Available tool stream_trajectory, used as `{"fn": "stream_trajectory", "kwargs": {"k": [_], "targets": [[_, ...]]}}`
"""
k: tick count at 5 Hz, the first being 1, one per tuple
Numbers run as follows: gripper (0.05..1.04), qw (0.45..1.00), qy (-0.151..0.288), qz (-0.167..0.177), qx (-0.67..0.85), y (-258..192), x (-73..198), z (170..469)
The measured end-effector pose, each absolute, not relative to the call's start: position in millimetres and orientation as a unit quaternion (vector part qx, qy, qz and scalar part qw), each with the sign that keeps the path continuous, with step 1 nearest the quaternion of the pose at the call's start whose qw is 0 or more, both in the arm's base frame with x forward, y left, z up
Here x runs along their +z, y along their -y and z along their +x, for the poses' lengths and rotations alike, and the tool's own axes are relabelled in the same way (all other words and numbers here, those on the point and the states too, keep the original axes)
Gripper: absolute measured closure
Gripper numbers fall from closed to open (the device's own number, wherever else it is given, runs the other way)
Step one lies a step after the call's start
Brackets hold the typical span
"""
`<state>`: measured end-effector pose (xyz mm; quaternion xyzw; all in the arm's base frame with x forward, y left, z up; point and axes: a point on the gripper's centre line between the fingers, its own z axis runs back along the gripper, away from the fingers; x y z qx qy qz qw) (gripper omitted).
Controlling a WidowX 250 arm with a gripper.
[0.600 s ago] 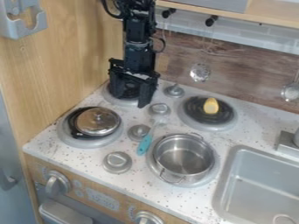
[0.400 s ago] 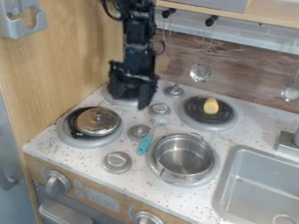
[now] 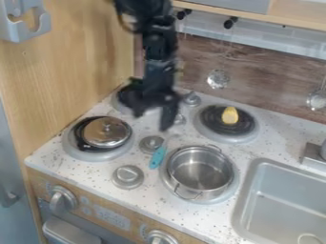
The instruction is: Place the silver pot on the top left burner
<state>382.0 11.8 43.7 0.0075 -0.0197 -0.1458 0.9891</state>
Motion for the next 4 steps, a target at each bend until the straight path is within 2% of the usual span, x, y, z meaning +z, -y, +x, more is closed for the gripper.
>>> {"fn": "stream_trajectory", "kwargs": {"k": [1, 3, 4], "targets": [[0.085, 0.978, 0.037, 0.001, -0.206, 19.8, 53.1, 381.4], [0.085, 0.947, 0.042, -0.017, -0.317, 99.1, 50.4, 372.3], [0.085, 0.944, 0.021, -0.025, -0.327, 119.1, 32.4, 364.5]]}}
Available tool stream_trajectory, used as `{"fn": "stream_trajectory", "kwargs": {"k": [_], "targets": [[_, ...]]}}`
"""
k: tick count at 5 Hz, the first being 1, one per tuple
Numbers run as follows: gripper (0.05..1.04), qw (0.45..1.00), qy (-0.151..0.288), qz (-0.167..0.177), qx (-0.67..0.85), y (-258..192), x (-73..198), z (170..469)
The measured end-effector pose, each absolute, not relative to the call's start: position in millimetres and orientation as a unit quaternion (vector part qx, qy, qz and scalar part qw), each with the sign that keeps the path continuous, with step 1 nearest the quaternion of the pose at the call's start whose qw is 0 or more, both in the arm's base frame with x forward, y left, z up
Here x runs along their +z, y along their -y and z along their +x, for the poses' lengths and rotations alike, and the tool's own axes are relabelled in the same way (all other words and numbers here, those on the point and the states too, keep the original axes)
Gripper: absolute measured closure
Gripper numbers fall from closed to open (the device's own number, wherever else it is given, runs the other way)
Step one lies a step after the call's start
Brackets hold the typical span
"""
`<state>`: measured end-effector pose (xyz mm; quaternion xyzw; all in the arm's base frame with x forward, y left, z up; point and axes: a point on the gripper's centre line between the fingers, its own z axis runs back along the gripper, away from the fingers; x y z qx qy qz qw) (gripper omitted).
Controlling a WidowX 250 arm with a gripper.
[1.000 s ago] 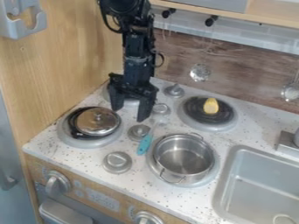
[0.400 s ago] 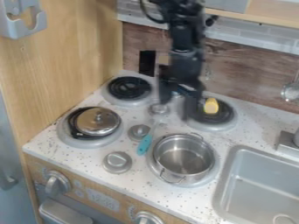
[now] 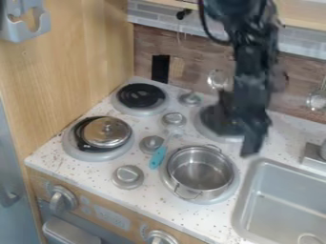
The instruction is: Place the silver pot on the top left burner
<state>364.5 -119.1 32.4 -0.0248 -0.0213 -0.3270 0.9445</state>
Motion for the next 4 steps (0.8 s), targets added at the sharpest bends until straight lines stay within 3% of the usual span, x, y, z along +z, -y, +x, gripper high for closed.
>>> {"fn": "stream_trajectory", "kwargs": {"k": [4], "targets": [[0.085, 0.961, -0.065, -0.034, -0.268, 123.4, -29.2, 330.6]]}}
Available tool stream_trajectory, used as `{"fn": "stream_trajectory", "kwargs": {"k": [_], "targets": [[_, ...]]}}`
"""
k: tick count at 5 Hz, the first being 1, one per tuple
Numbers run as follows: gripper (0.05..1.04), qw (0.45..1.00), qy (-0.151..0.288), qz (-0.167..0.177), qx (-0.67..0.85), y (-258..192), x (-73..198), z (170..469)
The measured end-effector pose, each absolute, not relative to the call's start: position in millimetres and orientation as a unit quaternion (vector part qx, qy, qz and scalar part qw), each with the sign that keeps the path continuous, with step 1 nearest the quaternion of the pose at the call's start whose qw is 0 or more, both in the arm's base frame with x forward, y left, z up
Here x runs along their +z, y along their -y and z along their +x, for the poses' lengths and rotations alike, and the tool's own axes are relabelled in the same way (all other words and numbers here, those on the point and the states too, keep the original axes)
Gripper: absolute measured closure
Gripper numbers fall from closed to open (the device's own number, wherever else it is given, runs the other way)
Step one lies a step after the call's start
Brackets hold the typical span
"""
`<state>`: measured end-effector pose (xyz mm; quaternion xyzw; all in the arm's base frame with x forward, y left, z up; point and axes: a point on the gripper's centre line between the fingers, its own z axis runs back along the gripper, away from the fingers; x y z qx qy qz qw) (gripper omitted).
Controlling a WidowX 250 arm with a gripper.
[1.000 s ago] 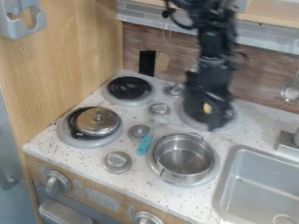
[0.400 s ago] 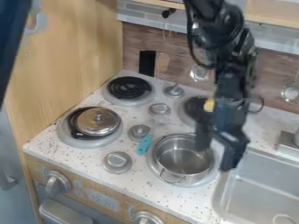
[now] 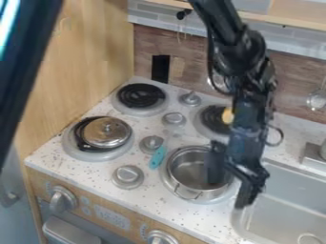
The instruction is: Place the silver pot on the top left burner
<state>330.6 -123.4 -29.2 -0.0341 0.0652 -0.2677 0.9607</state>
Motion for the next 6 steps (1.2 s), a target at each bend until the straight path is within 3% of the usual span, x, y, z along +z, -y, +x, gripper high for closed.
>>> {"fn": "stream_trajectory", "kwargs": {"k": [1, 3, 4, 6], "targets": [[0.145, 0.961, -0.07, -0.043, -0.265, 126.3, -39.6, 331.7], [0.729, 0.96, -0.07, -0.039, -0.27, 125.4, -43.8, 332.0], [0.853, 0.961, -0.066, -0.034, -0.267, 122.7, -42.3, 329.9], [0.999, 0.961, -0.035, -0.025, -0.273, 120.3, -22.4, 332.3]]}}
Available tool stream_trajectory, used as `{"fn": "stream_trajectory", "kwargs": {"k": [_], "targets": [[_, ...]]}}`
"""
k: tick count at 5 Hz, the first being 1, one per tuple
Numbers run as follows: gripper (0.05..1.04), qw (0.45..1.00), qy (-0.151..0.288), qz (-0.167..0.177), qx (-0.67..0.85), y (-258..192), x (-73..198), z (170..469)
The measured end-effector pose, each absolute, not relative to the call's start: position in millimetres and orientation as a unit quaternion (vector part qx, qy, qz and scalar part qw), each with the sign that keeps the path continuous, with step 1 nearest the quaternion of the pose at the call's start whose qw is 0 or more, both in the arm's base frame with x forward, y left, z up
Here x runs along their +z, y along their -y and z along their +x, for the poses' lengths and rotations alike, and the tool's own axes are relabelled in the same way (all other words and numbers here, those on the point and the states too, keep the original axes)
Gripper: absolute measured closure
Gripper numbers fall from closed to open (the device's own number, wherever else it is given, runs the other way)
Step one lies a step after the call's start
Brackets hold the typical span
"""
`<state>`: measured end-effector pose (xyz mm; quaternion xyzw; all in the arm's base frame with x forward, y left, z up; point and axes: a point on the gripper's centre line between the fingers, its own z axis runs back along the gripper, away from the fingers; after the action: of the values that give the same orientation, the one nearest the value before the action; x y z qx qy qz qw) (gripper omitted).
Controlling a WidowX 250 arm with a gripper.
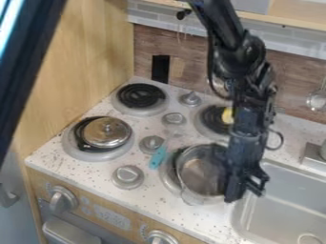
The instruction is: Place the silver pot on the top left burner
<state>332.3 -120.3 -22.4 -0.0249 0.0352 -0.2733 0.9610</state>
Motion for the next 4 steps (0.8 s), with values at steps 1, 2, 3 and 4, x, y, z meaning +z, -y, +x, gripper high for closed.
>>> {"fn": "stream_trajectory", "kwargs": {"k": [1, 2, 3, 4], "targets": [[1.023, 0.959, -0.005, -0.025, -0.281, 121.7, -5.2, 337.8], [1.034, 0.955, 0.01, -0.023, -0.296, 121.2, 4.5, 341.8], [1.034, 0.952, 0.013, -0.008, -0.307, 111.1, 6.9, 345.9], [1.034, 0.946, 0.027, 0.016, -0.323, 99.6, 20.5, 360.3]]}}
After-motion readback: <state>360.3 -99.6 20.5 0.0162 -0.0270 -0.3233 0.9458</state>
